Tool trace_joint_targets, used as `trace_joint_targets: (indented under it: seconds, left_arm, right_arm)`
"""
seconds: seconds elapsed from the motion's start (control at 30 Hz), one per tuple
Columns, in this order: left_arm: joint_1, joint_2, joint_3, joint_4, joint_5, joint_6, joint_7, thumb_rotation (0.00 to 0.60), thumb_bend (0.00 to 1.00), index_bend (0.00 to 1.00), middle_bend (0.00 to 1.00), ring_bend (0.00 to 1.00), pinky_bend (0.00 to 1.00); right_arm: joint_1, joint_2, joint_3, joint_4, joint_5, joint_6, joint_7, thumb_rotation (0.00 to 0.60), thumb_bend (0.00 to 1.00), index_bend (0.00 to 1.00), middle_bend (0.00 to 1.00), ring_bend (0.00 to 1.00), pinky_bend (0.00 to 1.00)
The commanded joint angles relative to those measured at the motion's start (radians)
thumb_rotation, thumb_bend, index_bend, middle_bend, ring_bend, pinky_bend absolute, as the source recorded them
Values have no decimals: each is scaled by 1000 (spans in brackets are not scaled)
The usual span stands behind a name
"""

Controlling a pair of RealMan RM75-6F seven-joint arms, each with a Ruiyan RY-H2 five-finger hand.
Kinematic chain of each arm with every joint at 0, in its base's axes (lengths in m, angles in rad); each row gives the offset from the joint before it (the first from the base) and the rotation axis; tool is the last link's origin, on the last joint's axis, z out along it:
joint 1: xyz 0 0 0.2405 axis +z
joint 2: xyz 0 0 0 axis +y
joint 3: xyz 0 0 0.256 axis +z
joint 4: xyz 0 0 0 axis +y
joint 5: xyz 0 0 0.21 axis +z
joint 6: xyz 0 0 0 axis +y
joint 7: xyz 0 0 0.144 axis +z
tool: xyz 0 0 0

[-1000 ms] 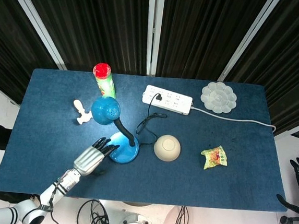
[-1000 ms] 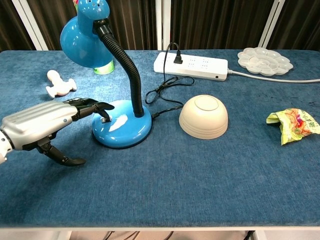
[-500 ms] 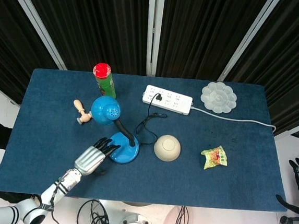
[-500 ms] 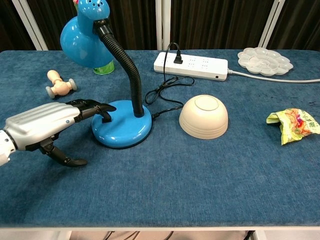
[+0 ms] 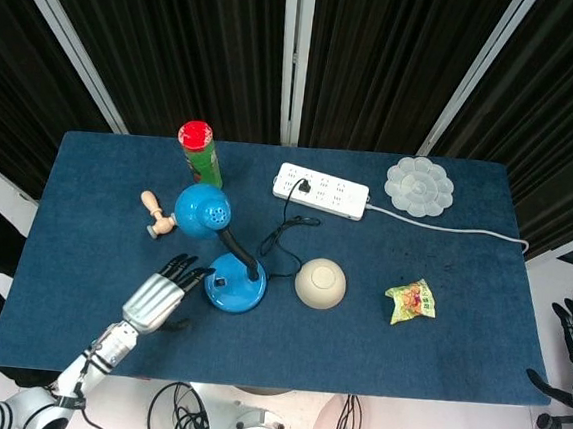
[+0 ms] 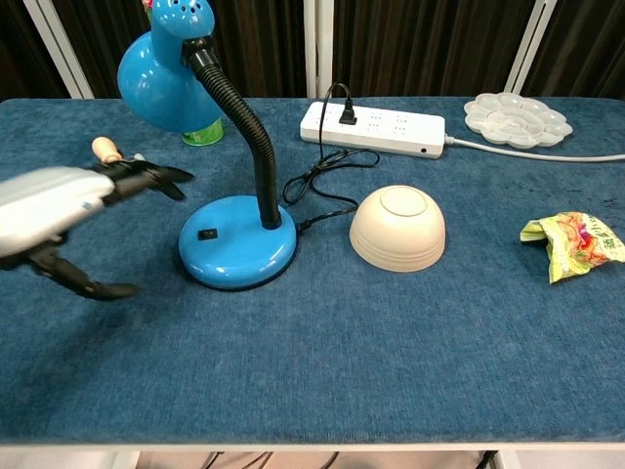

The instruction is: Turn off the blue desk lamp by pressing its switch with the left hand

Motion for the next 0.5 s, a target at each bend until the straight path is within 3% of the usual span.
trace_joint_targets:
  seconds: [0.03, 0.27, 0.5]
  left_arm:
    - [59, 90, 15, -56, -8, 78, 42, 600, 179, 38, 107, 0, 46]
    - [200, 216, -7, -55, -61, 284, 111, 600, 114, 63, 17, 0, 41]
    - [286, 325, -18, -69, -130, 343, 57, 600, 98, 54, 0, 0, 0]
  right_arm:
    - [3, 3, -5, -12, -17, 5, -10, 600, 85, 0, 0, 0, 0]
    - [8, -19, -7, -4, -52, 26, -38, 600, 83, 0, 0, 0, 0]
    - [0, -33, -12, 25, -40, 24, -66, 600, 70, 0, 0, 0, 0]
